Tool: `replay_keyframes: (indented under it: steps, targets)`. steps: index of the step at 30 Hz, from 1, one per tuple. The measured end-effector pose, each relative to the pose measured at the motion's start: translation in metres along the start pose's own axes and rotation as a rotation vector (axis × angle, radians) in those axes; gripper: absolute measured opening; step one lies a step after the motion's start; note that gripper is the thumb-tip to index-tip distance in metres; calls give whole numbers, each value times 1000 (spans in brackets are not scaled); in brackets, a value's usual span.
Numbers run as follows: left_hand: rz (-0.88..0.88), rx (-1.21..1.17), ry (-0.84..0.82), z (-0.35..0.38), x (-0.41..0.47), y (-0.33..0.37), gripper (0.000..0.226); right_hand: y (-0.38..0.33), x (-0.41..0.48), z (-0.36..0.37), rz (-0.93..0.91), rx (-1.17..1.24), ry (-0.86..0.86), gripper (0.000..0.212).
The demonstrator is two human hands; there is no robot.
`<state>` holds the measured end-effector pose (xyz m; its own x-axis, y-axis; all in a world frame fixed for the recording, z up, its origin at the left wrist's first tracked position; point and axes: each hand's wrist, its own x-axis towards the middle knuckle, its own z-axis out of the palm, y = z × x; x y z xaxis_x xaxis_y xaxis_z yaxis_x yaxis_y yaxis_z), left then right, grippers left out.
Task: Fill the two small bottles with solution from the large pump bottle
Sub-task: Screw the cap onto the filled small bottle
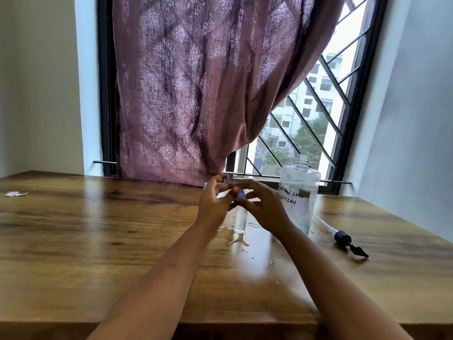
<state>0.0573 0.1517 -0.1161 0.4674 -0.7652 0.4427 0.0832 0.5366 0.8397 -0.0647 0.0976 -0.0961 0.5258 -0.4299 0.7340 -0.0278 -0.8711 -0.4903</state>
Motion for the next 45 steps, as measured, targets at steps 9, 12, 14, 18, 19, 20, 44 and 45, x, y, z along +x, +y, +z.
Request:
replay_keyframes:
  steps: [9,12,14,18,19,20,44,45]
  targets:
    - [108,730,-66,-14,9,-17,27,18,22,-16,164,-281,-31,21]
    - [17,840,-173,-16,7,-19,36,23,11,-9,187,-236,-48,24]
    - [-34,851,-237,-15,8,-19,38,25,7,-9,197,-210,-60,26]
    - [-62,914,-298,-11,6,-19,44,26,6,-11,178,-181,-52,32]
    - [-57,926,-295,-11,6,-19,45,26,5,-11,173,-170,-23,35]
    - [-54,931,-292,-12,6,-19,44,26,5,-12,168,-154,10,38]
    - [24,982,-268,-10,-1,-17,42,30,0,-5,200,-128,-74,26]
    - [24,985,-267,-11,-1,-17,42,30,0,-5,204,-119,-78,27]
